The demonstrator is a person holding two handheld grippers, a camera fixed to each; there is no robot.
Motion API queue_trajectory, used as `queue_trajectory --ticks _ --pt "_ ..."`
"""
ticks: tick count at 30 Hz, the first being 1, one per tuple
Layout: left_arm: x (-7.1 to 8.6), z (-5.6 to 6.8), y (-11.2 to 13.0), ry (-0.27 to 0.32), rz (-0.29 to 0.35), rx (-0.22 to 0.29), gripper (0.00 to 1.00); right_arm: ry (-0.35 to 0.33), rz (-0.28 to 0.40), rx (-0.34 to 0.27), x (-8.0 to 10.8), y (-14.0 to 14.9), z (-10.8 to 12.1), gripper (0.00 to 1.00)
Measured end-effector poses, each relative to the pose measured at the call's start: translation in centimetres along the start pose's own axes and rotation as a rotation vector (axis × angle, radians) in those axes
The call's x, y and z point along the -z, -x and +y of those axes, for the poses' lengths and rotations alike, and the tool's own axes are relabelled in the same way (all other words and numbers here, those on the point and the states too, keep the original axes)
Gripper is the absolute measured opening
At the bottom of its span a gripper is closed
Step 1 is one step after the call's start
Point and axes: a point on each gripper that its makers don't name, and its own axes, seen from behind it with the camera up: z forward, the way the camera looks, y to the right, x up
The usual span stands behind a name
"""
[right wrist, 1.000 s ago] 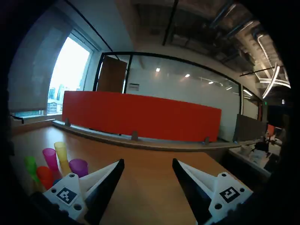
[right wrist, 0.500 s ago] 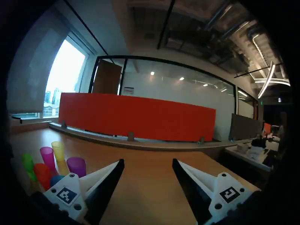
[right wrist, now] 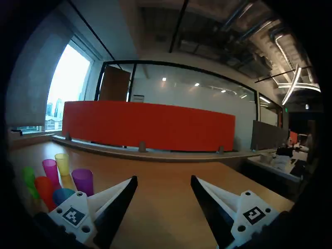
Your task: Pour water
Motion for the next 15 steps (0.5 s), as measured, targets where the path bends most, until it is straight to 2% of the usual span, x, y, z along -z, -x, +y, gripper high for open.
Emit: queue_trajectory --ticks 6,15 --pt "0.3 -0.8 0.4 -0.045 0.013 -0.007 0.84 0.002 0.016 -0.013 0.2 -0.4 0.3 1.00" --pt "0.3 -1.9 1.2 -0.111 0.028 -0.038 0.84 0.011 -0.018 -0.010 0.2 -0.3 0.7 1.00"
